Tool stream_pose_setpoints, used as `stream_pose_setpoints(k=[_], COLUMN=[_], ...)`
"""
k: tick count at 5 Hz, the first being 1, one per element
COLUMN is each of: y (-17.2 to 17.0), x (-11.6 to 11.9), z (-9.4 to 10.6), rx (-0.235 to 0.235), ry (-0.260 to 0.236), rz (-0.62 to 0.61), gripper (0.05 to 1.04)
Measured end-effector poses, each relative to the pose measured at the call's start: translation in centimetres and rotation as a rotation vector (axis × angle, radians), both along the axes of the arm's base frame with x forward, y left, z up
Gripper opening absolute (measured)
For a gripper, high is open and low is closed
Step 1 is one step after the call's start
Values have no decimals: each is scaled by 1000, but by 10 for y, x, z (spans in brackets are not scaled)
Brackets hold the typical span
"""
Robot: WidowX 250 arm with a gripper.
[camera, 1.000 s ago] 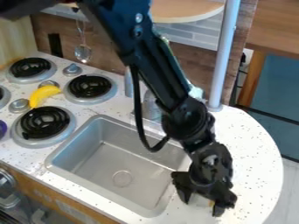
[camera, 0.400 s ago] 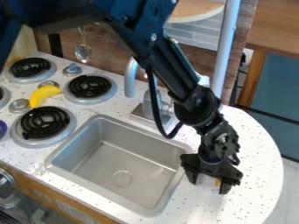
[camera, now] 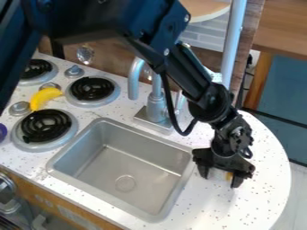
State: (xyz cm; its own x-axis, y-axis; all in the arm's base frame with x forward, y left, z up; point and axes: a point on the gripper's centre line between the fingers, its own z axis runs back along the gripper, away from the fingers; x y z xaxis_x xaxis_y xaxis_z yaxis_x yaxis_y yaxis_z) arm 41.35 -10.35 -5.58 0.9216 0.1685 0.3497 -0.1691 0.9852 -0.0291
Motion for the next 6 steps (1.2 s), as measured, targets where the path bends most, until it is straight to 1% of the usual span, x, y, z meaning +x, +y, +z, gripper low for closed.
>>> stream_pose_setpoints(k=[1, 2, 3, 4, 5, 6], y=[2, 3, 8, 7, 3, 6], x=[12, 23, 25, 7, -16, -50], z=[4, 13, 8, -4, 29, 57], rx=[4, -8, -8, -20, -81, -100], ry=[-10, -25, -7, 42, 42, 56], rz=[12, 29, 38, 26, -11, -64], gripper=[999, 999, 999, 999, 999, 999])
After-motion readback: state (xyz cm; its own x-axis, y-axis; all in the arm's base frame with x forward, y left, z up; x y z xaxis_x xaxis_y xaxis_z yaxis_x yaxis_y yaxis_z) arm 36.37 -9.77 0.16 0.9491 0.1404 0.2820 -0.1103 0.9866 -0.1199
